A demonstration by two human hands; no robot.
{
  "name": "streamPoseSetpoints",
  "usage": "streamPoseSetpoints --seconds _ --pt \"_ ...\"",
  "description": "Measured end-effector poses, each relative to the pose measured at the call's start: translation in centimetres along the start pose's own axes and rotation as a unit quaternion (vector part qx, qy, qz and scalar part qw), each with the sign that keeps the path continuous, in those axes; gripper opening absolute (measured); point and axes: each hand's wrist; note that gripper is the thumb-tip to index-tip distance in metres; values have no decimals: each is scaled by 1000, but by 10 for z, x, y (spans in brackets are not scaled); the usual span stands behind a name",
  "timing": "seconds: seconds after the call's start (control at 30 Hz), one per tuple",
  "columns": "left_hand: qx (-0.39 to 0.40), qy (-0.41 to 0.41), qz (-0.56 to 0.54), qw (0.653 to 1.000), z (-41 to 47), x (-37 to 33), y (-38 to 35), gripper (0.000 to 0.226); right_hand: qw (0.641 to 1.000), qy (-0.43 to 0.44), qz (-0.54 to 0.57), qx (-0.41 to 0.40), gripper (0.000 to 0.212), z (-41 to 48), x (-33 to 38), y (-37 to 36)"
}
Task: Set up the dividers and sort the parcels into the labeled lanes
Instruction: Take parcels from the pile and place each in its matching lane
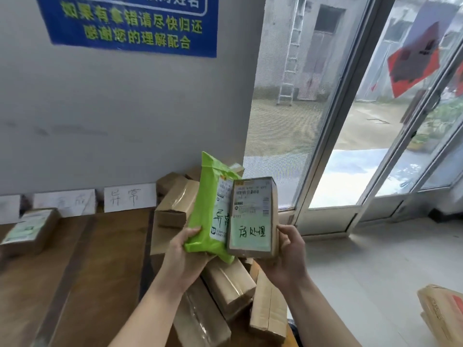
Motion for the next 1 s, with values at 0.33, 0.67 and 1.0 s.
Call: streamPoseSetpoints --seconds 0.33,0.67,1.0 --pt "-43 3 201 979 -33 -10 0 83 983 29 -179 8 93 0 -16 -24" --pt "-229 -105 80 964 -65 -40 22 37 977 35 -210 -12 56 20 -45 -39" --pt "-386 -154 18 909 -69 -82 83 22 973 -40 -228 -8 46 63 -91 -77"
Point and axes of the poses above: each hand's wrist, its own z-axis towards the middle knuckle, its own y-axis out of the back of the hand, x = y × z, and after that the axes turned 9 degrees about x, right-handed
